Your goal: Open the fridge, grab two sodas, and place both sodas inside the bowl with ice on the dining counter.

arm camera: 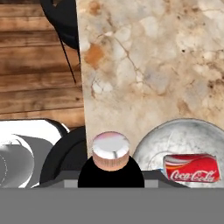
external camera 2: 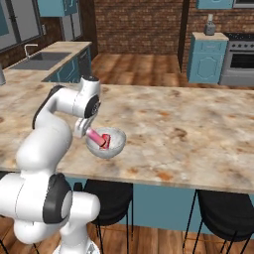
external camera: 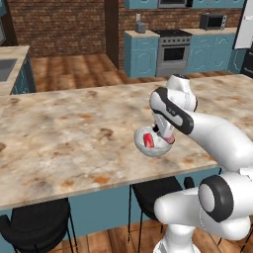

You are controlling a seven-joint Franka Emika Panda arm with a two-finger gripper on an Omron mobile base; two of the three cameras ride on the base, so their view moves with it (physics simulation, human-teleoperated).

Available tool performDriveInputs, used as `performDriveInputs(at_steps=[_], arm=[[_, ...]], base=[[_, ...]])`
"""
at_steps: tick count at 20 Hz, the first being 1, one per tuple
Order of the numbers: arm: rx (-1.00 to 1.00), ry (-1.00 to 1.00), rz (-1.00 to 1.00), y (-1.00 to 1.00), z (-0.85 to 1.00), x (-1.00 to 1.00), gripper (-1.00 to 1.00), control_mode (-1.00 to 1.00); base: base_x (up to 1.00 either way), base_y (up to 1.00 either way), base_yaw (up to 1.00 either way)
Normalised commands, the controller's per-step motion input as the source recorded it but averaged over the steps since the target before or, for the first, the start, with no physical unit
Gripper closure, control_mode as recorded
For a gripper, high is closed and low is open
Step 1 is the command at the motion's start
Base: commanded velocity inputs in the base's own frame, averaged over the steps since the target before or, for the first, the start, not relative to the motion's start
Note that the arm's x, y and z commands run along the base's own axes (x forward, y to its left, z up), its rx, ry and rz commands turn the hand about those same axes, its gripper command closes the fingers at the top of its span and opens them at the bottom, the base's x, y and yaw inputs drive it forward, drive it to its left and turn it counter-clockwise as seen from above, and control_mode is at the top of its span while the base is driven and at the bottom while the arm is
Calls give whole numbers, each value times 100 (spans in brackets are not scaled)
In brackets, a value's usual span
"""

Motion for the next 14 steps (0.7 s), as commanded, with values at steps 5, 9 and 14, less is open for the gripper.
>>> performDriveInputs(at_steps=[5,9,14], arm=[[0,0,5,0,-27,14,100,-100],[0,0,5,0,-13,42,100,-100],[0,0,4,0,-16,35,100,-100]], base=[[0,0,0],[0,0,0],[0,0,0]])
